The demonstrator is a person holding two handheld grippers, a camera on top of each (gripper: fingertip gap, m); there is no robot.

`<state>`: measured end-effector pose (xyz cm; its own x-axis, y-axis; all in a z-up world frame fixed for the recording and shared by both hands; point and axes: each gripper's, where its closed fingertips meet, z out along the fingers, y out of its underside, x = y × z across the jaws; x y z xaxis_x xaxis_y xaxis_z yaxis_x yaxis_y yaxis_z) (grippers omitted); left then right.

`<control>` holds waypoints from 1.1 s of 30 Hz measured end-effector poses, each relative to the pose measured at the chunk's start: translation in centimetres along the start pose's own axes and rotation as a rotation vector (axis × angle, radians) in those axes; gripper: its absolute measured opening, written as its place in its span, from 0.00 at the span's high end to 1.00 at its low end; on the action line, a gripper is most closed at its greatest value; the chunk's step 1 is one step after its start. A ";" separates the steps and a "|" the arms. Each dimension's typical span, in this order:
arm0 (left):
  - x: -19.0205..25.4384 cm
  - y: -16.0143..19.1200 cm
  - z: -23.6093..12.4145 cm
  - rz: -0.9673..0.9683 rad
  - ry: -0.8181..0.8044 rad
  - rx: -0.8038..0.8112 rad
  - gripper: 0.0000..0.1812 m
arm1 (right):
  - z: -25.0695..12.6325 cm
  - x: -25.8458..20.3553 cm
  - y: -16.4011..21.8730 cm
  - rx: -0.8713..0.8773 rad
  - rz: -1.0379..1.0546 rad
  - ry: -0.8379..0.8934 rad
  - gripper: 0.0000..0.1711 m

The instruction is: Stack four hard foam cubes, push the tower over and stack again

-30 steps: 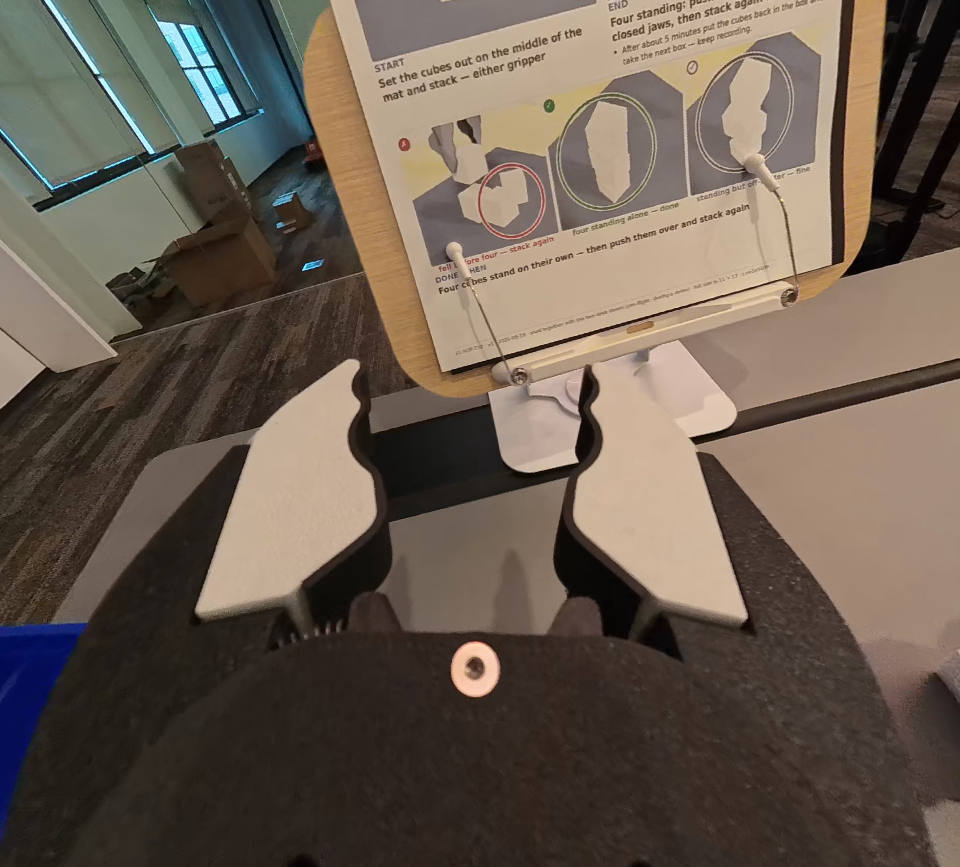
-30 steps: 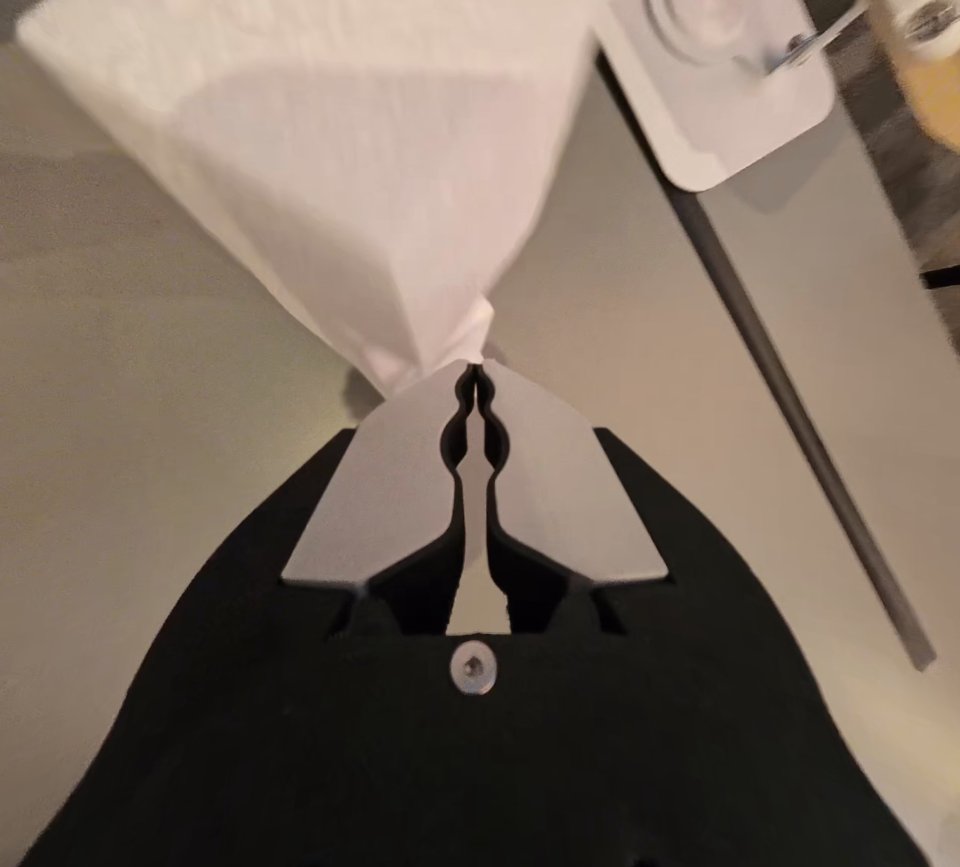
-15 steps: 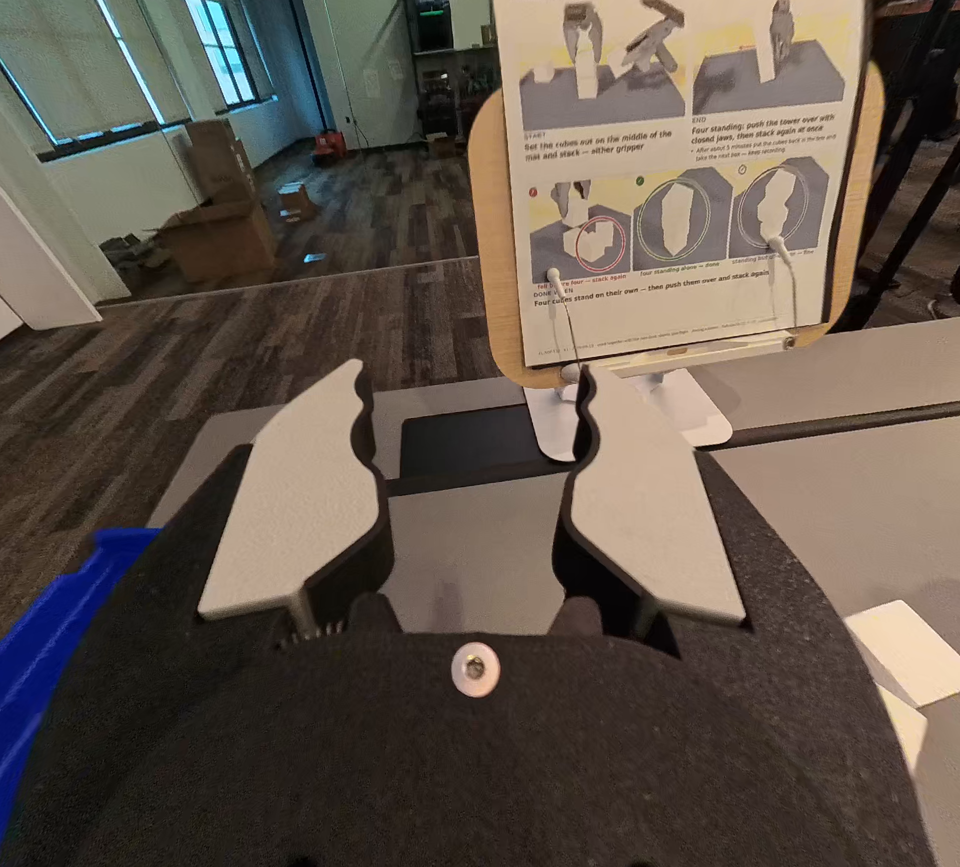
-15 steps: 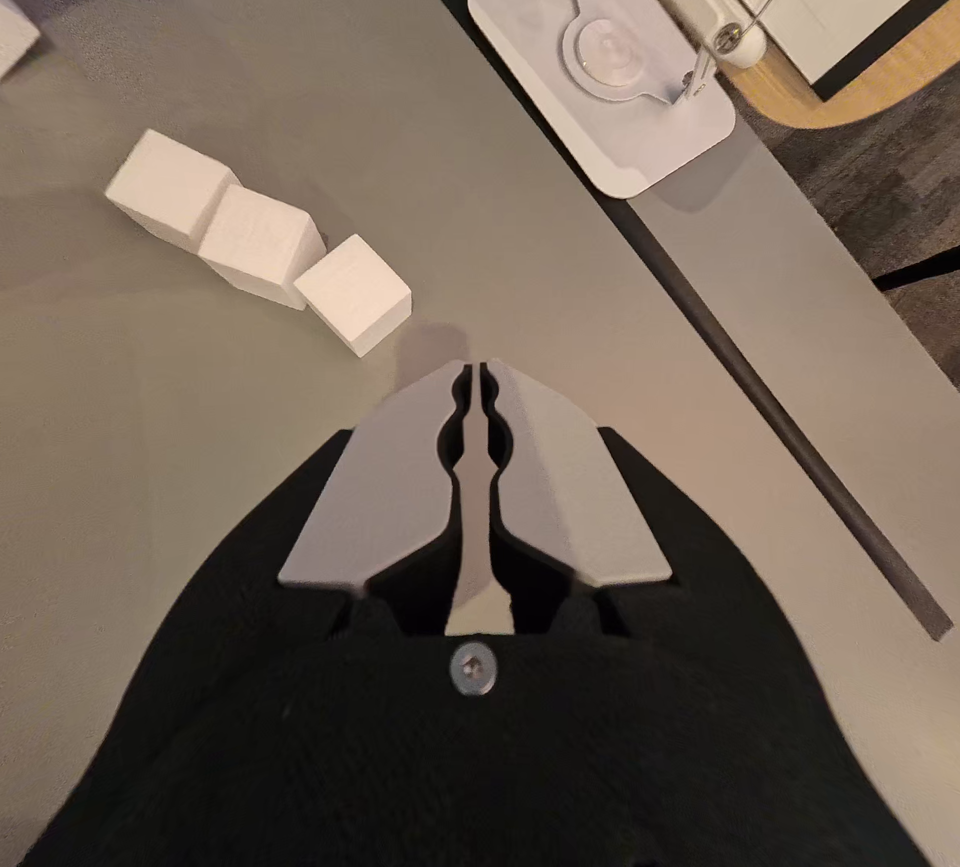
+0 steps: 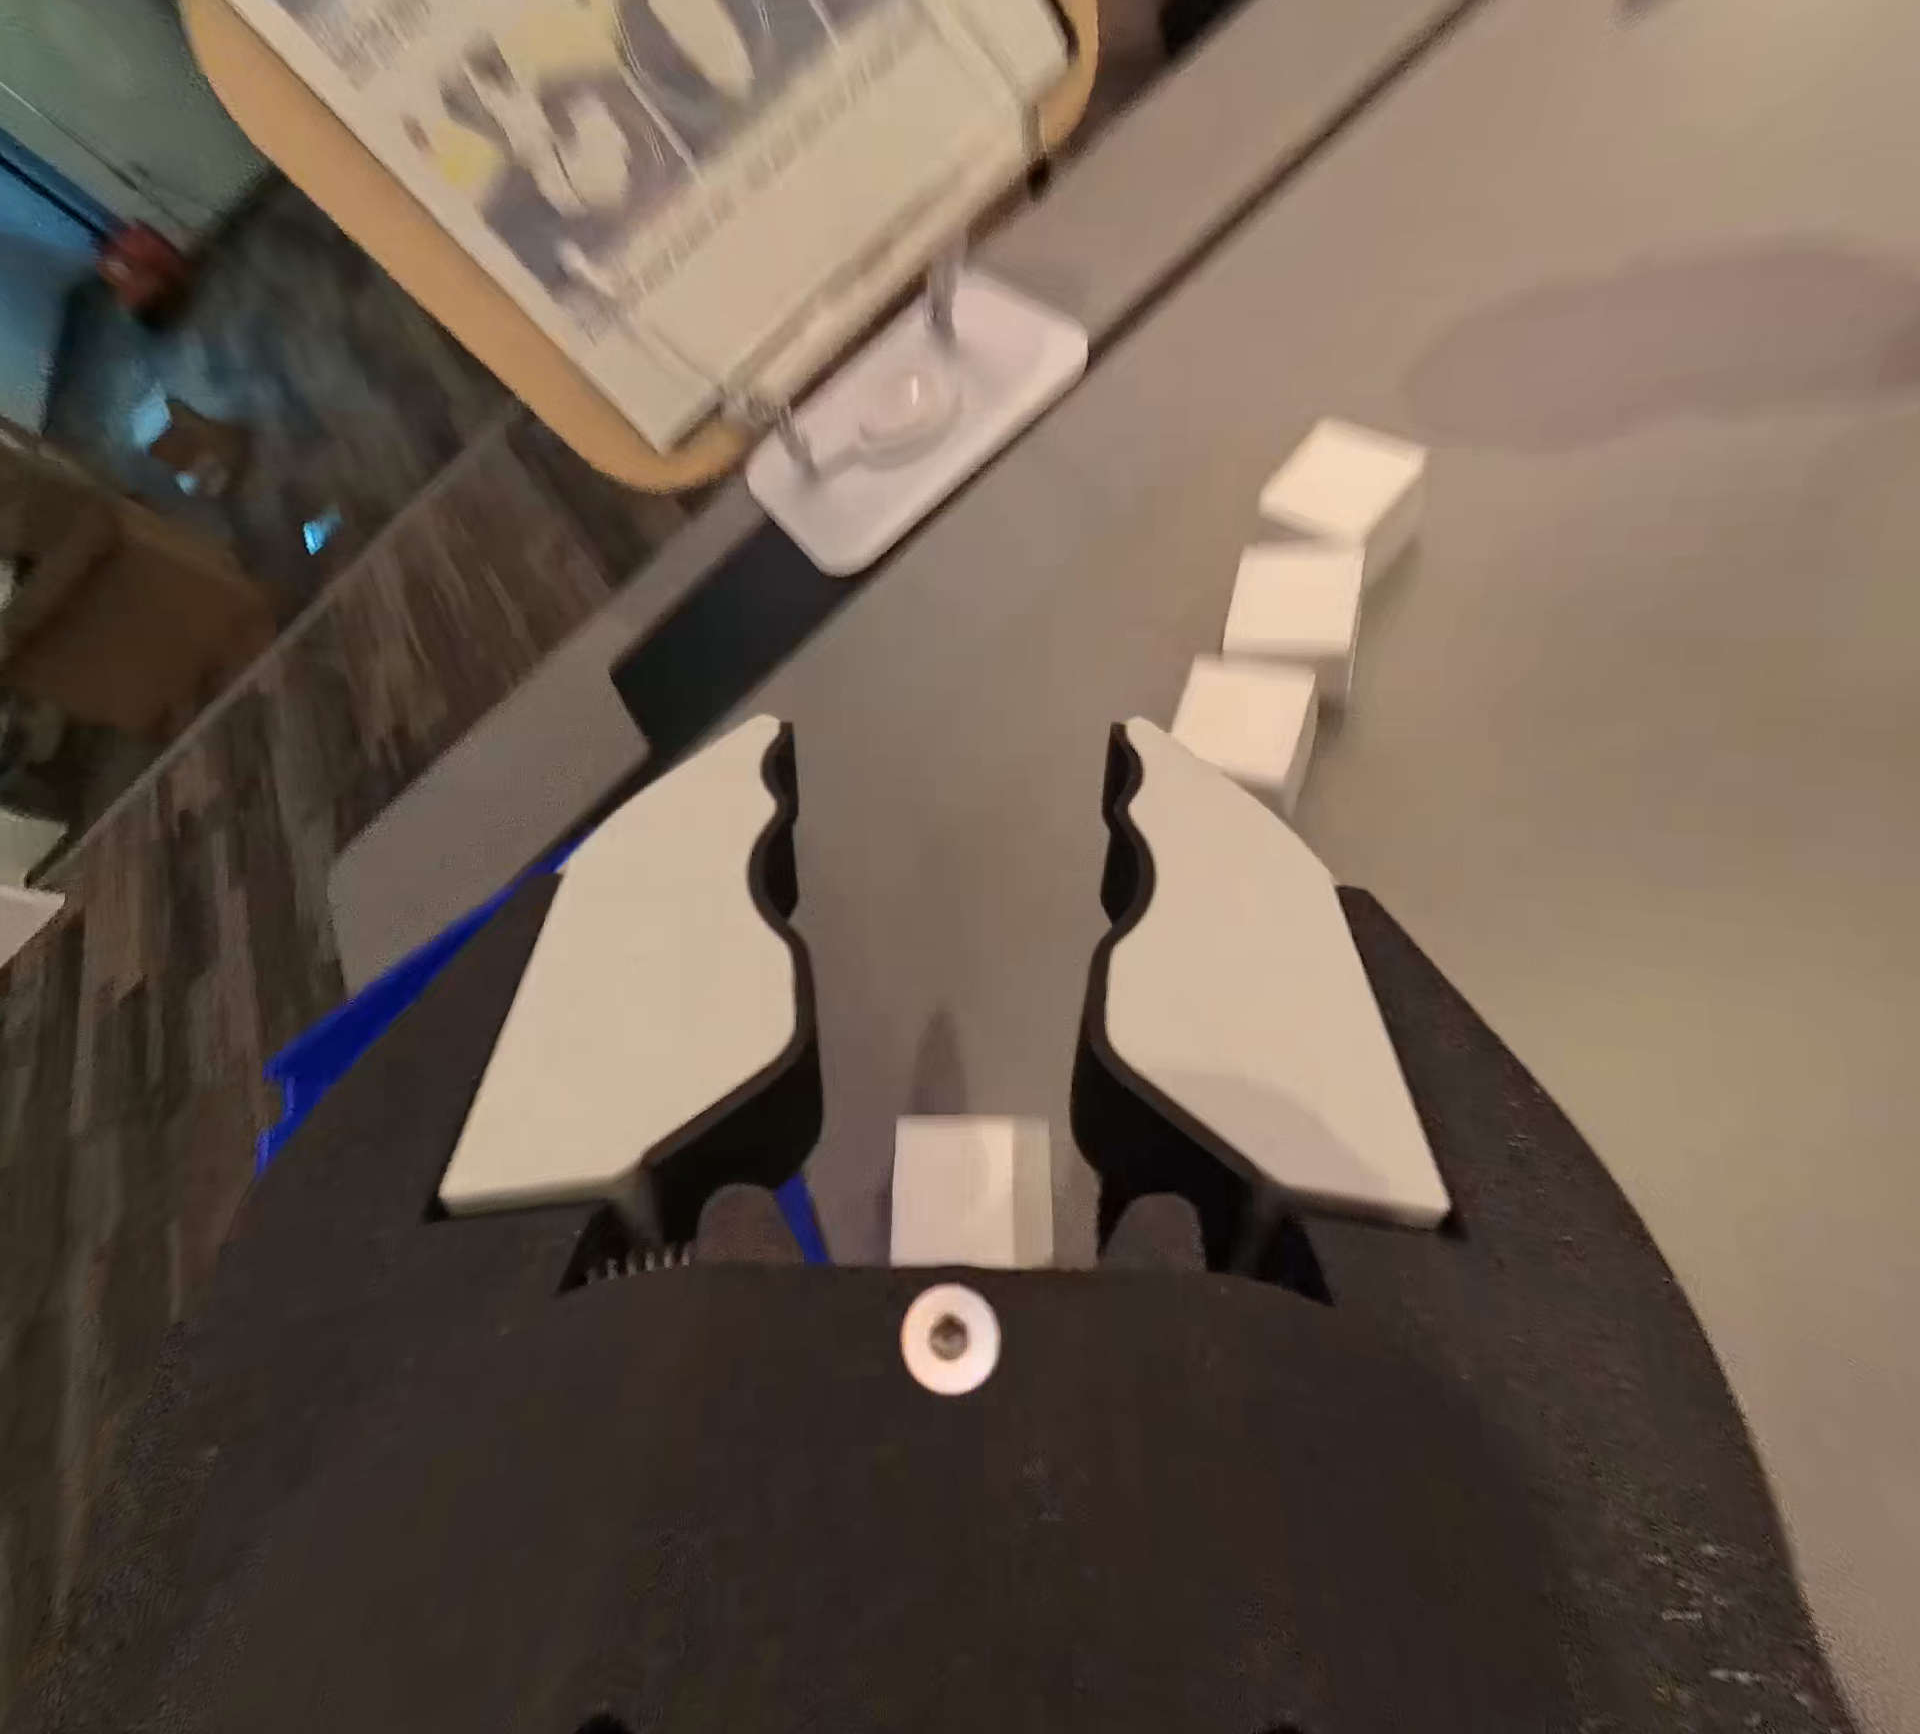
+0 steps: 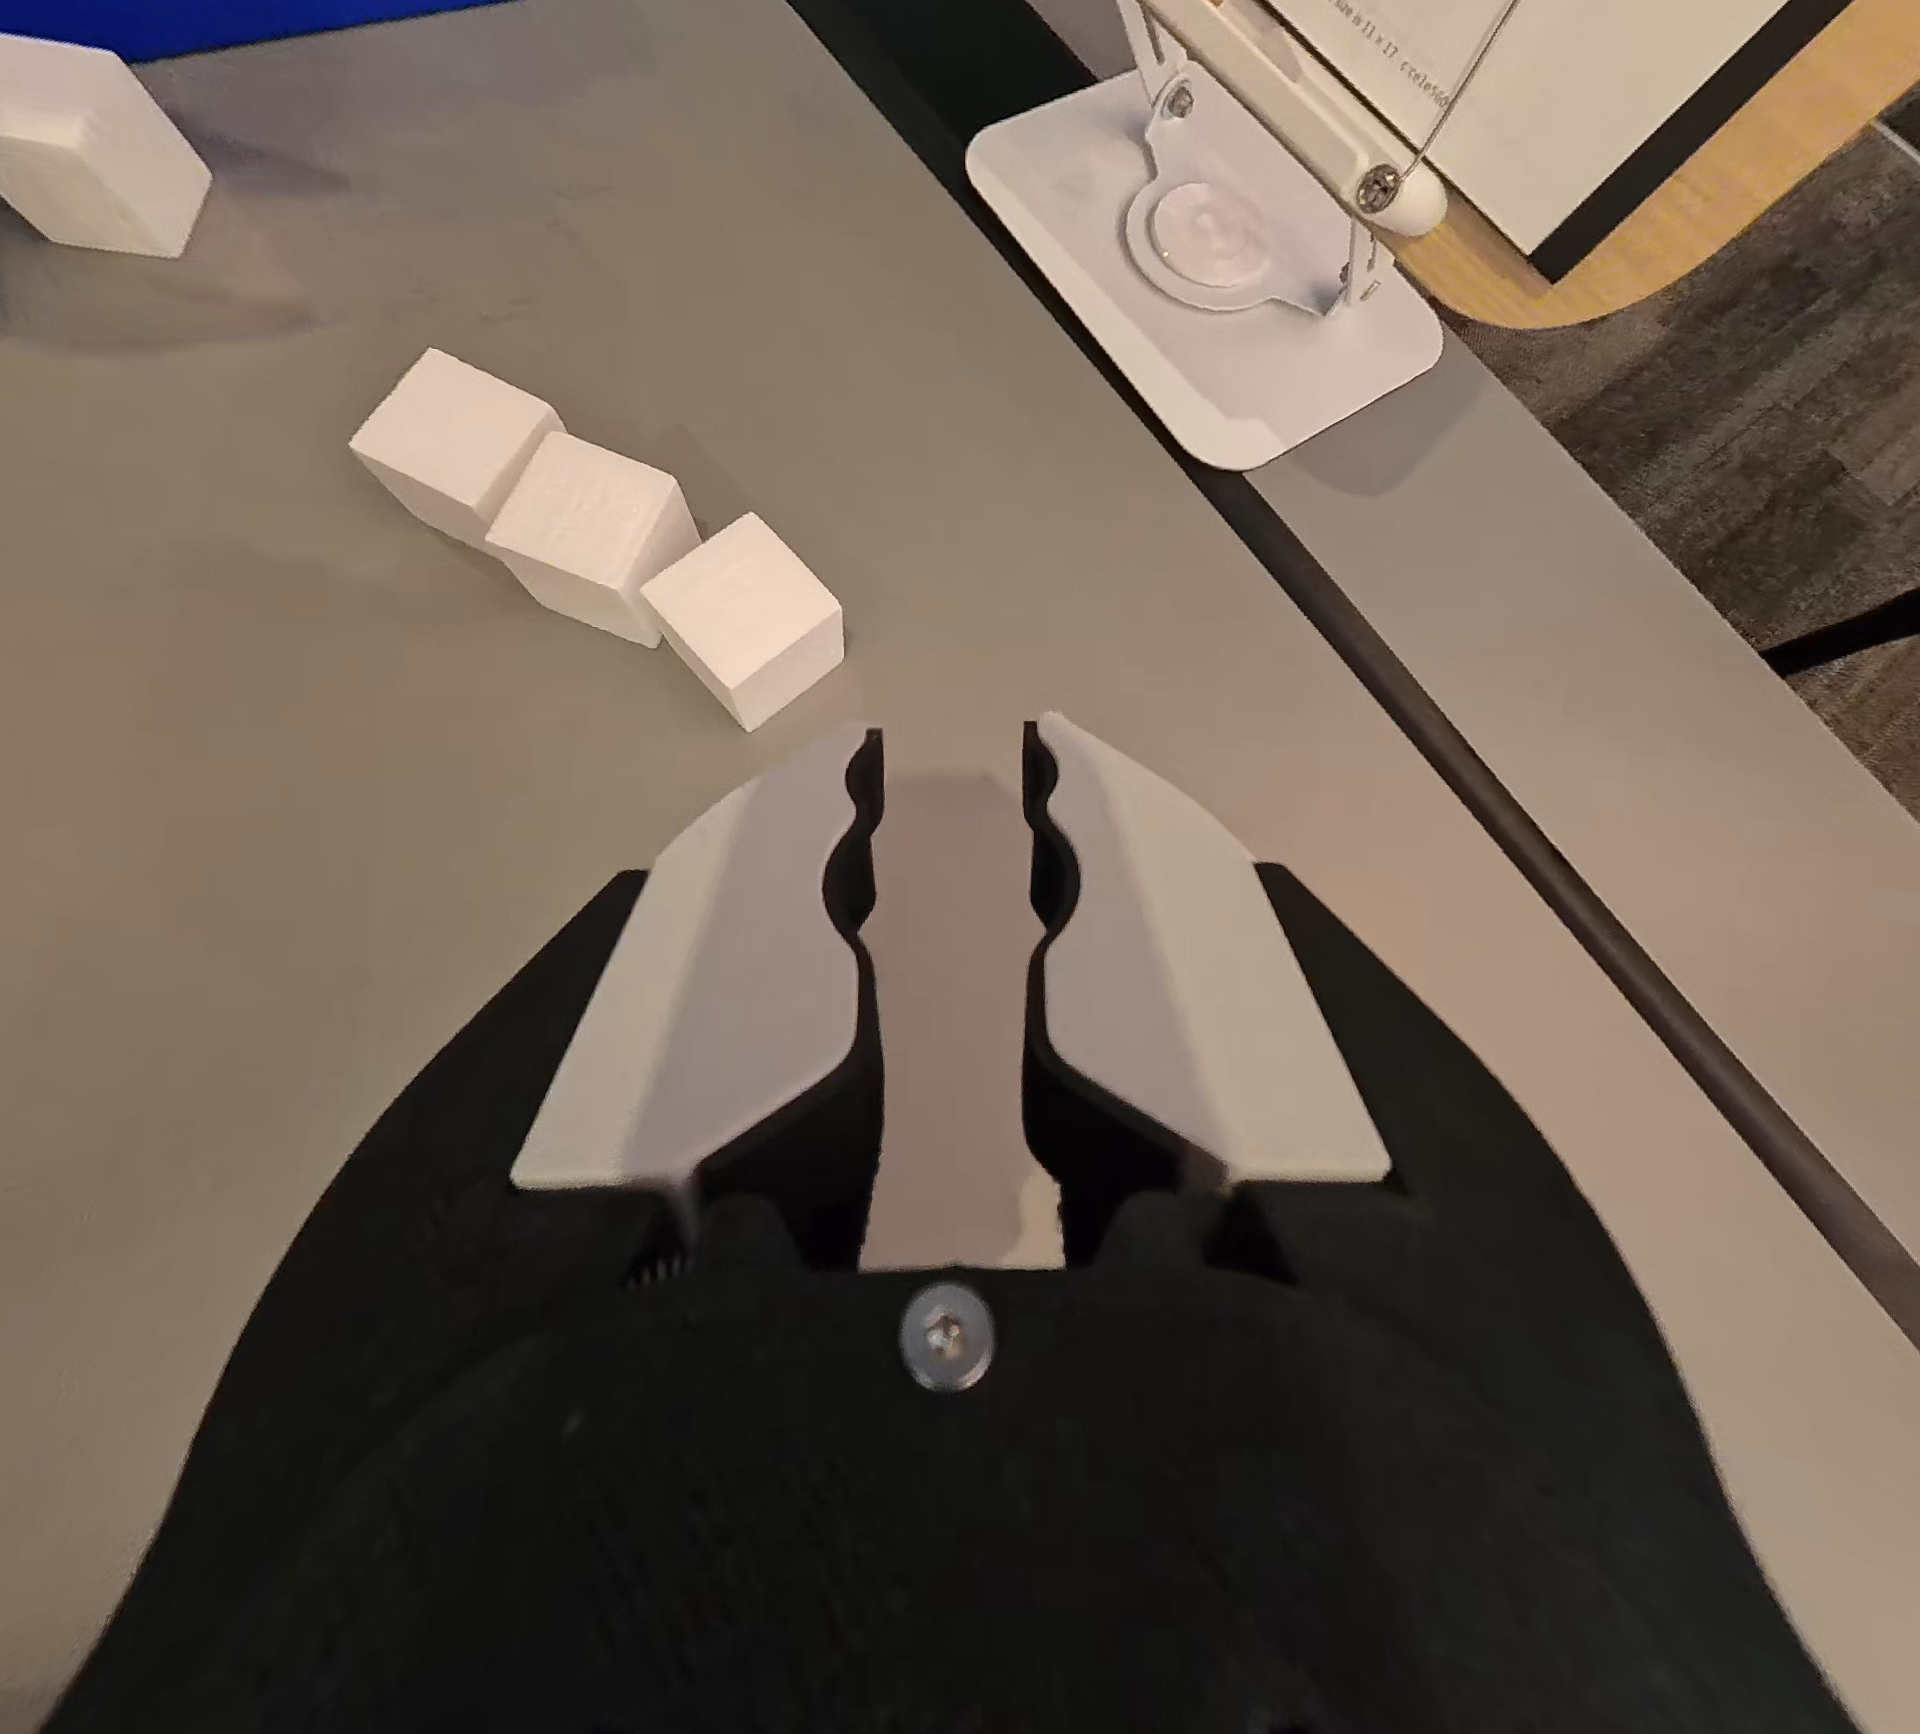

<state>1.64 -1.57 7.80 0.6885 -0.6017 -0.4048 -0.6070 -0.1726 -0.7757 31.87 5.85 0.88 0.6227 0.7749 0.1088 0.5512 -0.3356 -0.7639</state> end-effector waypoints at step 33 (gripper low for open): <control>0.5 23.6 5.2 0.017 0.108 -0.749 0.67 | 3.6 -0.7 5.5 -0.080 0.094 -0.273 0.76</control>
<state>-10.28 -1.94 -13.22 0.6571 -0.6755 -0.3346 -0.7513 -0.6228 -0.2181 32.50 5.42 -5.69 0.5063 0.8503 -0.1436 0.5468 -0.4453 -0.7090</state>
